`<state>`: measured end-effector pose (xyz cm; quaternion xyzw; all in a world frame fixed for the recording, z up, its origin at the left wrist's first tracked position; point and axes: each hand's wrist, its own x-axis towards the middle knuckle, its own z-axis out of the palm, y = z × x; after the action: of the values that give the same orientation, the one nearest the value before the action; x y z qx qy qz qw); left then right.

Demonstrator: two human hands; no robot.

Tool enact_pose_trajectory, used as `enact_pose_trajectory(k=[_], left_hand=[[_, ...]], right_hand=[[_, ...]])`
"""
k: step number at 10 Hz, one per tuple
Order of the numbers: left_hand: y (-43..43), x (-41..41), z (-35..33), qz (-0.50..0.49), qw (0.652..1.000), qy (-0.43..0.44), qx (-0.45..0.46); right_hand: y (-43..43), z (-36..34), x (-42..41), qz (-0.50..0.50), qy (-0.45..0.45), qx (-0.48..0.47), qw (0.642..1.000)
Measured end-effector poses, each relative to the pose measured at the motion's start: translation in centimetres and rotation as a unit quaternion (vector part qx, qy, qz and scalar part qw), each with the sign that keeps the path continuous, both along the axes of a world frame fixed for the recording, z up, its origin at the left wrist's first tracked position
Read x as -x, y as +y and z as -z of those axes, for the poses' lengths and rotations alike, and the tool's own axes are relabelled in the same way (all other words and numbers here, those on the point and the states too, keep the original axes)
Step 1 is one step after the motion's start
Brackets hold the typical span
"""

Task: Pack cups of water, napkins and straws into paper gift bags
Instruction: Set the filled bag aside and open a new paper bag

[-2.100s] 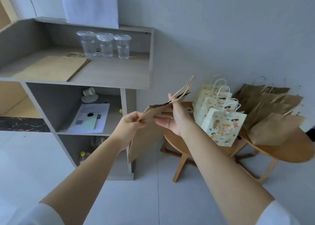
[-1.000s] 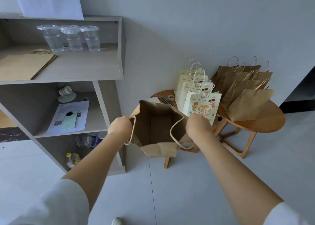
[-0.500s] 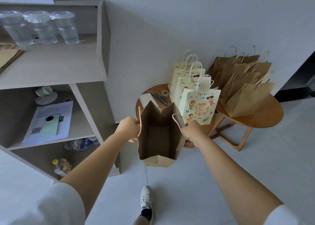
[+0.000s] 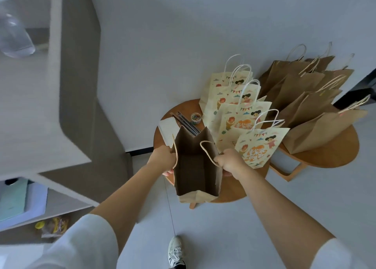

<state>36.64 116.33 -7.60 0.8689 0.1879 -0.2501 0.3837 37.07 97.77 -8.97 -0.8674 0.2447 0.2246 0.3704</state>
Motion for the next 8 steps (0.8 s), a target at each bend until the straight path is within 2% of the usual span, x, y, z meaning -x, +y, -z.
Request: enact_pose_trajectory(k=[1,2,3,4,5,6,7,8], left_hand=[[-0.2,-2.2,0.5,0.107,0.992,0.03,-0.059],[-0.3,-2.6,1.1,0.09,0.994,0.031,-0.048],[-0.3,-2.7,1.1,0.099,0.991,0.008,-0.09],[0.0,-1.3,-0.1,0.07,0.996,-0.012,-0.051],[0.2,1.2,-2.4,0.05,0.996,-0.065,-0.016],[0.7,5.0,-5.7,0.056,0.985,-0.161,-0.005],[1.9,9.6,-9.6,0.062,0.966,-0.249,-0.025],[4.6,13.4,-12.6,0.057,0.952,-0.297,-0.053]], right_hand=[[0.0,0.7,-1.4,-0.012,-0.008,0.01,1.0],[0.1,0.3,-1.7,-0.027,-0.043,0.014,0.999],[0.3,-0.9,-1.3,-0.052,-0.097,0.038,0.993],[1.0,-2.9,0.1,-0.074,-0.157,0.074,0.982],[2.3,-5.8,2.6,-0.12,-0.229,0.104,0.961],[4.5,-8.8,5.6,-0.173,-0.302,0.111,0.931],[7.6,-12.2,8.9,-0.203,-0.377,0.094,0.899],[11.2,-15.0,11.6,-0.212,-0.426,0.057,0.878]])
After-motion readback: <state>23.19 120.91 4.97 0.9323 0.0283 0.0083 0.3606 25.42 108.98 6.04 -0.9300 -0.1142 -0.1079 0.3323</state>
